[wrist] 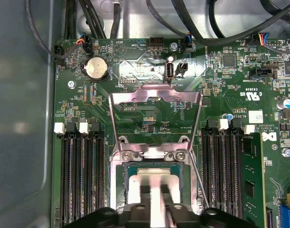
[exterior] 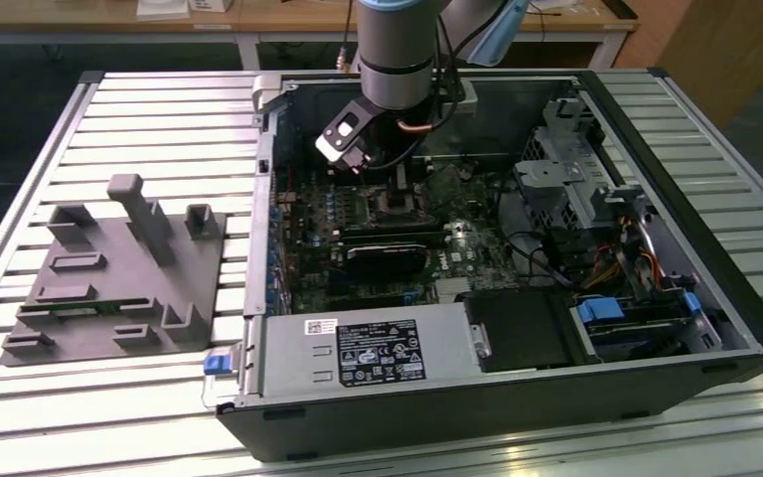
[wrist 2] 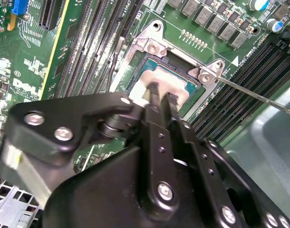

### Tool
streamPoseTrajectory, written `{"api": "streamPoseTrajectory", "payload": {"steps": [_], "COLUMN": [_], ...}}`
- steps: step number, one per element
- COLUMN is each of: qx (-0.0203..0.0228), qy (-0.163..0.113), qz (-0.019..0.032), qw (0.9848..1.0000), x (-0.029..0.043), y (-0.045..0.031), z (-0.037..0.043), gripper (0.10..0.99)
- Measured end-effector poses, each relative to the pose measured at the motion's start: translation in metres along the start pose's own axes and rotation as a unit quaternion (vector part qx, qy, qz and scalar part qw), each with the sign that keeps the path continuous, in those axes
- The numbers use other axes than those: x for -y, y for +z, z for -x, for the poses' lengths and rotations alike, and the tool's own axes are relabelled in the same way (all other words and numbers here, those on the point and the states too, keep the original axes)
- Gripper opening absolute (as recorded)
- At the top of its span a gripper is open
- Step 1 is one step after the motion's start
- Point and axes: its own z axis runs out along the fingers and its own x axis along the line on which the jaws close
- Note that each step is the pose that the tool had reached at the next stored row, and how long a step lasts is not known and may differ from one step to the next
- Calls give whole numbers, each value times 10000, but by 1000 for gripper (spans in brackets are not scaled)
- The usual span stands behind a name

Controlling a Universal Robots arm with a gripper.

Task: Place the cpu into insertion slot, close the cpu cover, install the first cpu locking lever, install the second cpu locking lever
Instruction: 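Place the cpu into insertion slot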

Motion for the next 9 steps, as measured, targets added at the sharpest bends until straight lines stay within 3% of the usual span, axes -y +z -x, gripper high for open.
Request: {"api": "streamPoseTrajectory", "payload": {"steps": [1,2,3,9], "qx": [0,0,0,0], "qy": [0,0,0,0], "qz": [0,0,0,0], "qw": [10000,10000,10000,10000], "x": [0,0,0,-6], "y": [0,0,0,0], "z": [0,0,0,0], "gripper": [184,184,106,106]}}
